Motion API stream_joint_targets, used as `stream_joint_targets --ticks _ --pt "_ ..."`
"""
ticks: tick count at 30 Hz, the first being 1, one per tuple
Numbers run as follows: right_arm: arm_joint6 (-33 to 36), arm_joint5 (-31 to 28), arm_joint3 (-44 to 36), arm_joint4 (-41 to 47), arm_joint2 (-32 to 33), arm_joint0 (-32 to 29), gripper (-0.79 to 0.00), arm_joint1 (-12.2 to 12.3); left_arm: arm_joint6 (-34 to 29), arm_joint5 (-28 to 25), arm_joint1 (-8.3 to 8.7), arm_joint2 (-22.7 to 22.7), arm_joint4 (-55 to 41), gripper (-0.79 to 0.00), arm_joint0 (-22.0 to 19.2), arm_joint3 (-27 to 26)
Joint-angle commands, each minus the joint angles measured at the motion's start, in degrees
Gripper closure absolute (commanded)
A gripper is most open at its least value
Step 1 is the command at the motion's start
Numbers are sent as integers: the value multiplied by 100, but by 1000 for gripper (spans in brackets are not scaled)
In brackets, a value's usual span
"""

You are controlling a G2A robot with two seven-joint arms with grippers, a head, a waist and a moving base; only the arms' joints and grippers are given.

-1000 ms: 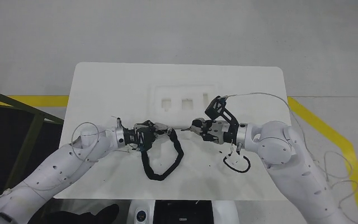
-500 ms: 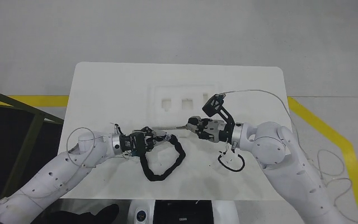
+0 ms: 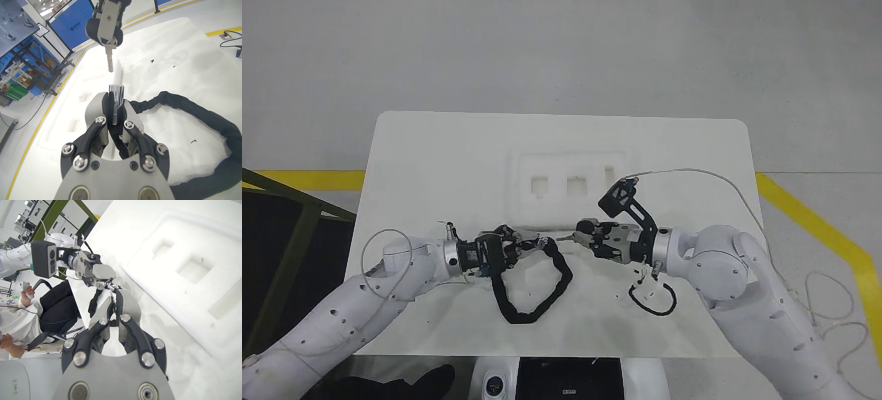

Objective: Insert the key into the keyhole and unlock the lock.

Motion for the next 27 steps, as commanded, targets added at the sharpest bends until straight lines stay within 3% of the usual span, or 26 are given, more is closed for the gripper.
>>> stream_joint_targets --ticks 1,10,20,27 --pt "107 290 -84 179 -12 2 0 -9 -124 99 -27 -30 -60 0 48 18" --pt "310 1434 -322 323 -195 57 0 -57 -109 859 -107 -160 91 0 394 -99" --pt "203 2237 -482 -128 -494 263 0 -135 -59 955 -142 -209 174 0 524 -107" --pt "324 2432 -623 -179 -629 284 0 -164 -59 955 -142 -209 174 0 524 -107"
